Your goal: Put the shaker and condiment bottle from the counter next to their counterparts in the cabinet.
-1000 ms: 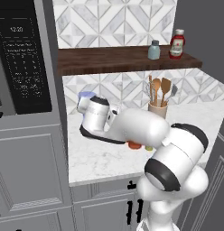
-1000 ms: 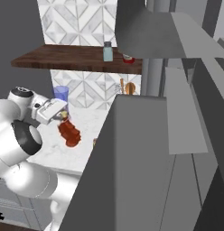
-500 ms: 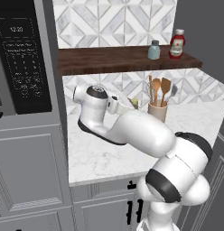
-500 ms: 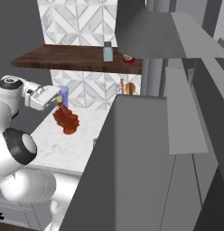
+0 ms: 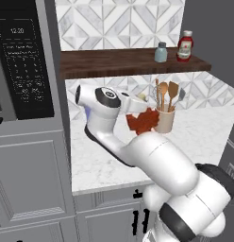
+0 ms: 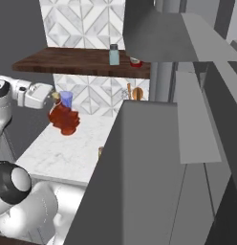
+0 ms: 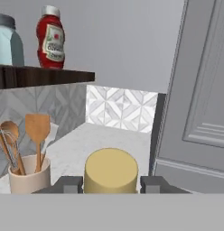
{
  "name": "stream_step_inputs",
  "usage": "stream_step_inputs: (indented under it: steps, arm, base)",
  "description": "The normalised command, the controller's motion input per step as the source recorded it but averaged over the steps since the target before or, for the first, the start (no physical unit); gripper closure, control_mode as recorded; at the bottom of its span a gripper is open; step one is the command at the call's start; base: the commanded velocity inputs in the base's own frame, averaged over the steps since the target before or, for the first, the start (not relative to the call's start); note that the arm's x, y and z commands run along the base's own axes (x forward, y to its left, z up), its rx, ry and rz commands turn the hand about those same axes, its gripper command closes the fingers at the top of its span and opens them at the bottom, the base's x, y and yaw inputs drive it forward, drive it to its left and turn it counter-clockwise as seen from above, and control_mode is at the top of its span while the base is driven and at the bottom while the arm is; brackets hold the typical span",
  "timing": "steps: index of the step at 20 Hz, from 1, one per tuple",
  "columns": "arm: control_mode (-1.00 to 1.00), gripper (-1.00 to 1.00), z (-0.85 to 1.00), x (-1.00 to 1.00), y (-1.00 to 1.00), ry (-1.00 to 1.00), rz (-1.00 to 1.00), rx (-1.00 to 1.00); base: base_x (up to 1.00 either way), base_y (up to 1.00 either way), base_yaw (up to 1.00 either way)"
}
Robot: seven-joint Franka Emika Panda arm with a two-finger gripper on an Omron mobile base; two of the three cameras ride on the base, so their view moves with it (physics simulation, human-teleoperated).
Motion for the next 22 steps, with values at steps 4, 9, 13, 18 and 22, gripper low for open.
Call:
stream_step_inputs:
  steps: [4, 9, 13, 18, 22]
  arm:
    - [-1.00, 1.00, 0.31, -0.37, -0.04, 0.00, 0.29, 0.00]
    - [-1.00, 1.00, 0.22, -0.10, 0.00, 0.00, 0.27, 0.00]
    - [-1.00, 1.00, 0.18, 0.00, 0.00, 0.00, 0.29, 0.00]
    - [-1.00, 1.00, 0.20, 0.00, -0.05, 0.00, 0.28, 0.00]
    - [-1.00, 1.00, 0.01, 0.01, 0.00, 0.01, 0.02, 0.00]
  base:
    - [0.00, 0.00, 0.00]
    - [0.00, 0.00, 0.00]
    - [0.00, 0.00, 0.00]
    - [0.00, 0.00, 0.00]
    - [0.00, 0.00, 0.00]
